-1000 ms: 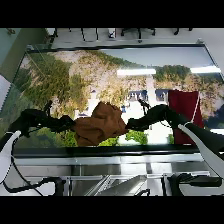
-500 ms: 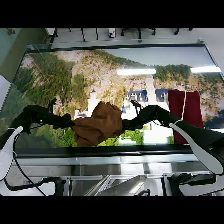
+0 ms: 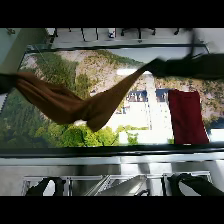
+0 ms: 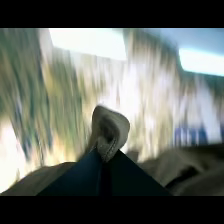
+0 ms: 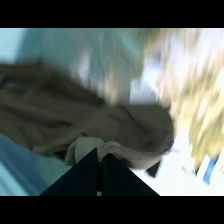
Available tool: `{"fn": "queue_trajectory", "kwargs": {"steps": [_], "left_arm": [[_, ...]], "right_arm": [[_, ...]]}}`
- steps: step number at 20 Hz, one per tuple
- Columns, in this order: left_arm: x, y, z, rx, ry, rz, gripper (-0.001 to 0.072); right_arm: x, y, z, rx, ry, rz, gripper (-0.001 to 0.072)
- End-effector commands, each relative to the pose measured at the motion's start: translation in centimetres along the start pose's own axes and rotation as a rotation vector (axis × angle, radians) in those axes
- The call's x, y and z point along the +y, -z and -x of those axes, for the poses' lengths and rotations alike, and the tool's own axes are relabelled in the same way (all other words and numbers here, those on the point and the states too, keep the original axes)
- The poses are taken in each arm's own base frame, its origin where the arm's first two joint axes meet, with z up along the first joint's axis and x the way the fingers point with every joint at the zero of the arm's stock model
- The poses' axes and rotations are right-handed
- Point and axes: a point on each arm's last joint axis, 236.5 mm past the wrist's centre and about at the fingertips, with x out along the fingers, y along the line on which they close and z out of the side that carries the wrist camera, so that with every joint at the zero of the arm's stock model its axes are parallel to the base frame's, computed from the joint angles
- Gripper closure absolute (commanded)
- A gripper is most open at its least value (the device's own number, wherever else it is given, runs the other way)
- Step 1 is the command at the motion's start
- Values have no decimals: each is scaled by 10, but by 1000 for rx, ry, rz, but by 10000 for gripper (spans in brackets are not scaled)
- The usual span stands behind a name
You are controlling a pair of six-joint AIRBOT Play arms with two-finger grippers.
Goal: Fold the shirts.
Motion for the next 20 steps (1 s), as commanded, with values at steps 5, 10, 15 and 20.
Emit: {"fn": "queue_trajectory", "kwargs": {"steps": [5,10,15,20], "left_arm": [[-111,-143,257,-749,-267,-296,691],[-68,-135,209,-558,-285,-180,691],[-14,-53,43,-65,-104,-9,692],[8,101,-105,391,-35,12,691]], "right_arm": [[169,-101,269,-695,234,514,693],[129,-94,273,-626,410,496,693],[12,-72,160,-273,360,236,693],[-129,26,22,116,318,-88,692]]}}
